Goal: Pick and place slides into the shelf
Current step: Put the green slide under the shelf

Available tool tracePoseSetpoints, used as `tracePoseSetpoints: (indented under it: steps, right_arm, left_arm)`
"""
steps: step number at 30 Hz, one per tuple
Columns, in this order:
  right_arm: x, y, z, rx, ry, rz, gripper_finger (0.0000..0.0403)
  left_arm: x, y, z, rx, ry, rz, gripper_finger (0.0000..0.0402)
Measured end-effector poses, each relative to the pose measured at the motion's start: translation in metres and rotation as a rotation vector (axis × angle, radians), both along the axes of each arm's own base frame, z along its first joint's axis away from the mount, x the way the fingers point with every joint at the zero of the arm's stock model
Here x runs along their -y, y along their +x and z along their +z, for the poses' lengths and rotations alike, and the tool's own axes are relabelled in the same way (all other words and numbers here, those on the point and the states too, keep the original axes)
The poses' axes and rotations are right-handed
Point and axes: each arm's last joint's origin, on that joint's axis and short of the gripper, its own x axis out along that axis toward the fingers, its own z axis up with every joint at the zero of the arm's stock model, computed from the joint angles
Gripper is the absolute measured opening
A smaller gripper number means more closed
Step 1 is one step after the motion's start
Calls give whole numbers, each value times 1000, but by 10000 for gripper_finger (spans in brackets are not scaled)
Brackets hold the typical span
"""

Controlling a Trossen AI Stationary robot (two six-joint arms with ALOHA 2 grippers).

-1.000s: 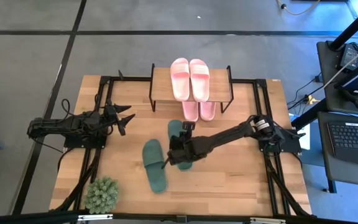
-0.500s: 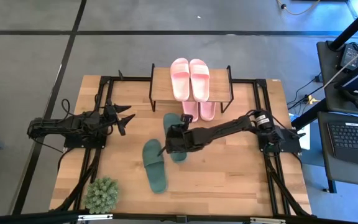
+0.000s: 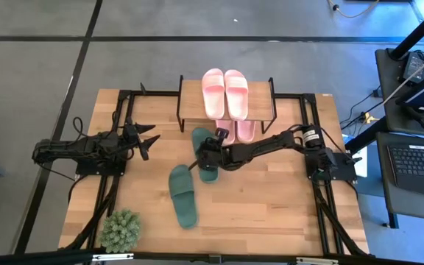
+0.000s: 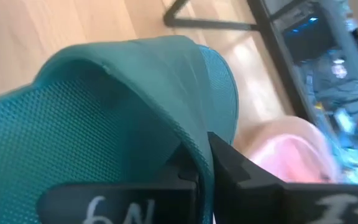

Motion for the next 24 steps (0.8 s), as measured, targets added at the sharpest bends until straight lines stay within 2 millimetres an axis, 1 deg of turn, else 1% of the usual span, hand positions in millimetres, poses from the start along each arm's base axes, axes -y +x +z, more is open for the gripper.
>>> tracePoseSetpoints:
  steps: [4,8,16,19,24]
  right_arm:
    - [11,0,-9,38,0,15,14]
    - [26,-4,-15,40,-1,-18,14]
    - [54,-5,-15,44,-12,-89,13]
    - [61,-5,-15,47,-13,-108,13]
    - [66,-6,-15,45,-16,-121,13]
  left_arm:
    - [0,0,0,0,0,0,224]
    - [0,0,0,0,0,0,224]
    - [0,0,0,0,0,1,224]
    - [0,0,0,0,0,1,225]
    - [0,0,0,0,0,2,224]
